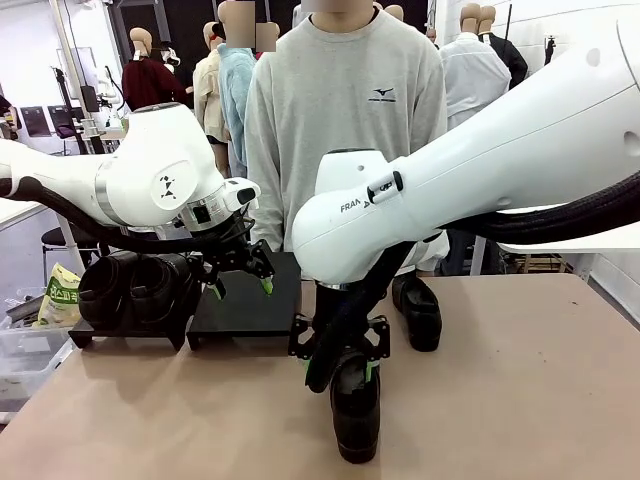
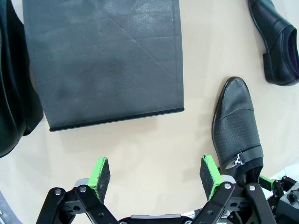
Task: Organize the shoes by placing them on the stand.
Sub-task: Pick up one Shoe and place it in the middle of the table, then place the Shoe from the middle of the table onto the Shoes Stand.
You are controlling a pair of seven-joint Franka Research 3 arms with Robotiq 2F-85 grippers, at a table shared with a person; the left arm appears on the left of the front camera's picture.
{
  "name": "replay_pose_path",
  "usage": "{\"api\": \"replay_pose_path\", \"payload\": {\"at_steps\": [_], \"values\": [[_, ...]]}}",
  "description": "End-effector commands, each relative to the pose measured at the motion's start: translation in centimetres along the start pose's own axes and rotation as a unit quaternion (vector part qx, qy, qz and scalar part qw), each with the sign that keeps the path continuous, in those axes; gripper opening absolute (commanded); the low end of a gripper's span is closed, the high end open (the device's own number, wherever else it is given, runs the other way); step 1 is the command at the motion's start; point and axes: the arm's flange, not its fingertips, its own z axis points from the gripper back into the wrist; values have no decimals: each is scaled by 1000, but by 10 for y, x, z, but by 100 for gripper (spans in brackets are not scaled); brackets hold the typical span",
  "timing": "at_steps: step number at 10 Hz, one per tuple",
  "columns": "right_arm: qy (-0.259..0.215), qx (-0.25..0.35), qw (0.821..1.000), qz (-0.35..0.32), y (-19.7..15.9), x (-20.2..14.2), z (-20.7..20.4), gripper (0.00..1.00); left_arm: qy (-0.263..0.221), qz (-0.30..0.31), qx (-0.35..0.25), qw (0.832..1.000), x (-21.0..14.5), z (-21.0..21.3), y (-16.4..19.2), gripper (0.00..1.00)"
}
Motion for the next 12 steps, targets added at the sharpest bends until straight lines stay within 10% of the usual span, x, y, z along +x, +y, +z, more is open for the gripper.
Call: {"api": "replay_pose_path", "payload": {"at_steps": [1, 9, 12], "values": [[-26, 47, 998, 42, -8, -6, 0, 100, 0, 2, 3, 1000, 0, 1, 2, 100], [0, 6, 1000, 9, -2, 0, -1, 100, 0, 2, 3, 1000, 0, 1, 2, 100], [-24, -17, 999, 19, -58, 13, 35, 100, 0, 2, 3, 1000, 0, 1, 2, 100]]}}
